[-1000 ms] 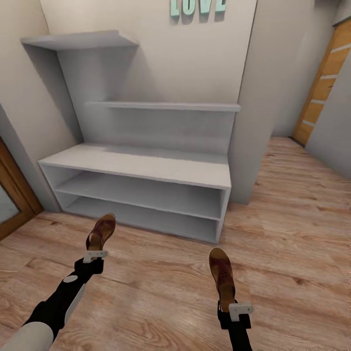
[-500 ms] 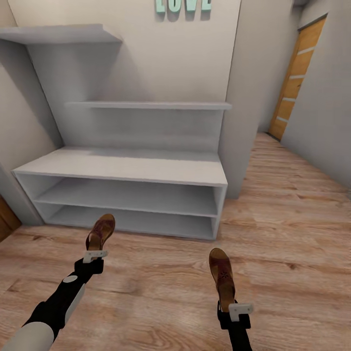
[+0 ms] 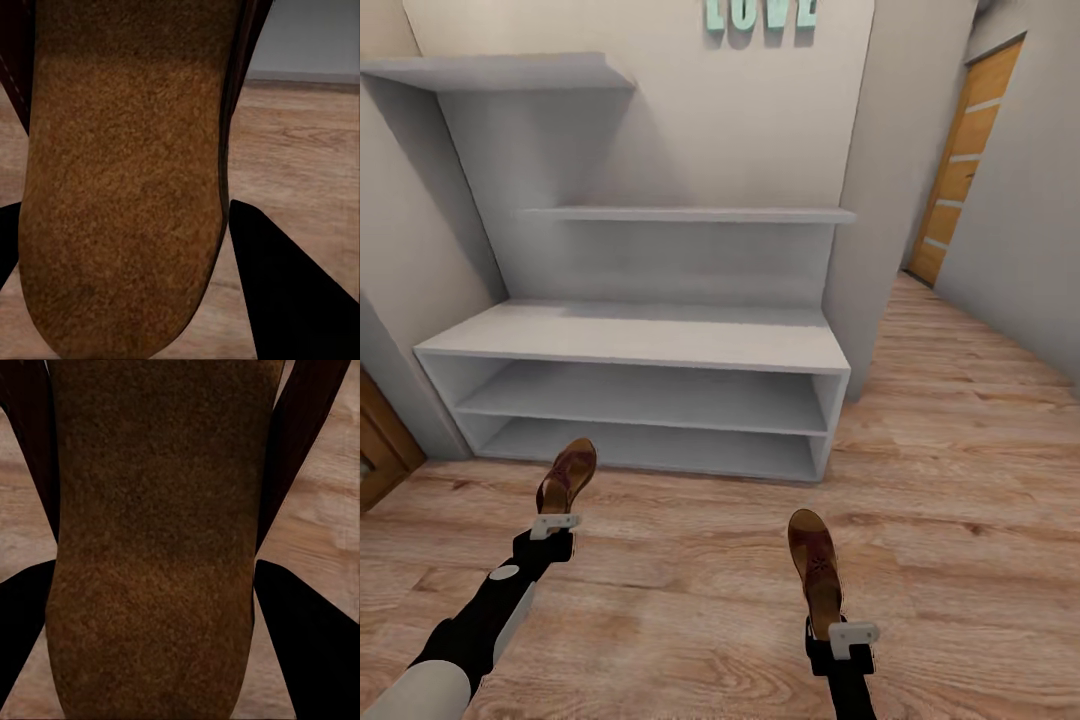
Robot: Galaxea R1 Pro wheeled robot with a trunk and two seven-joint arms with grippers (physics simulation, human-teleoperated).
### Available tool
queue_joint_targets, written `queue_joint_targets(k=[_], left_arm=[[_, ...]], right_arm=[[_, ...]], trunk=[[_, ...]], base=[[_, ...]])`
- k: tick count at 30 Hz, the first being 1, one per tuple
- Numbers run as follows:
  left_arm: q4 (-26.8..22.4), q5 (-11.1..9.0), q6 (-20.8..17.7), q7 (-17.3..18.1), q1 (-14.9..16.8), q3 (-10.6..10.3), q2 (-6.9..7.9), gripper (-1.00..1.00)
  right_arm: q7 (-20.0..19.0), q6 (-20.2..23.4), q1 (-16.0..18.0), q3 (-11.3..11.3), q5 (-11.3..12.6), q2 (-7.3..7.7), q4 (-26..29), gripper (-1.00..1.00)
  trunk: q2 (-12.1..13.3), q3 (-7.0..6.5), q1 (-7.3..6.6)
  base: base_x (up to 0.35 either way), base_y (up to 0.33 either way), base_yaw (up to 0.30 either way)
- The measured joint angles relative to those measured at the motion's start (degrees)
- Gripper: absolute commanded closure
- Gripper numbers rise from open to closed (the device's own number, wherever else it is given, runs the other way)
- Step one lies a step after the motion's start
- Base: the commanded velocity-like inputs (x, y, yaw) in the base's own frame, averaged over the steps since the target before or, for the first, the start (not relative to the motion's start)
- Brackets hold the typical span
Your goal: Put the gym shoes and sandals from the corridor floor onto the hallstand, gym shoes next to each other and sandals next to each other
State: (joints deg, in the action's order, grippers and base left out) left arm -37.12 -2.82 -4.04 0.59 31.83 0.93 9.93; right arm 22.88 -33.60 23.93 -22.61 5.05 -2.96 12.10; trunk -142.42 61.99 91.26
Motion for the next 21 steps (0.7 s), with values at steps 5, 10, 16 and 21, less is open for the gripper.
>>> queue_joint_targets(k=[5,10,16,21], left_arm=[[0.0,0.0,0.0,0.0,0.0,0.0,0.00,1.00],[0.0,0.0,-0.1,0.0,0.0,0.1,0.00,1.00],[0.0,0.0,-0.1,0.0,0.0,0.1,0.00,1.00],[0.0,0.0,0.0,0.0,0.0,0.1,0.00,1.00]], right_arm=[[0.0,0.0,0.0,0.0,0.0,0.01,0.0,1.00],[0.0,0.0,0.0,0.0,0.0,0.01,0.0,1.00],[0.0,0.0,0.0,0.0,0.0,0.02,0.0,1.00],[0.0,0.0,0.0,0.0,0.0,0.04,0.0,1.00]], trunk=[[0.0,0.00,0.00],[0.0,0.00,-0.02],[0.0,0.00,-0.02],[0.0,0.00,-0.02]], base=[[-0.120,0.299,0.000],[-0.007,0.318,0.000],[0.076,0.336,0.000],[0.086,0.338,0.000]])
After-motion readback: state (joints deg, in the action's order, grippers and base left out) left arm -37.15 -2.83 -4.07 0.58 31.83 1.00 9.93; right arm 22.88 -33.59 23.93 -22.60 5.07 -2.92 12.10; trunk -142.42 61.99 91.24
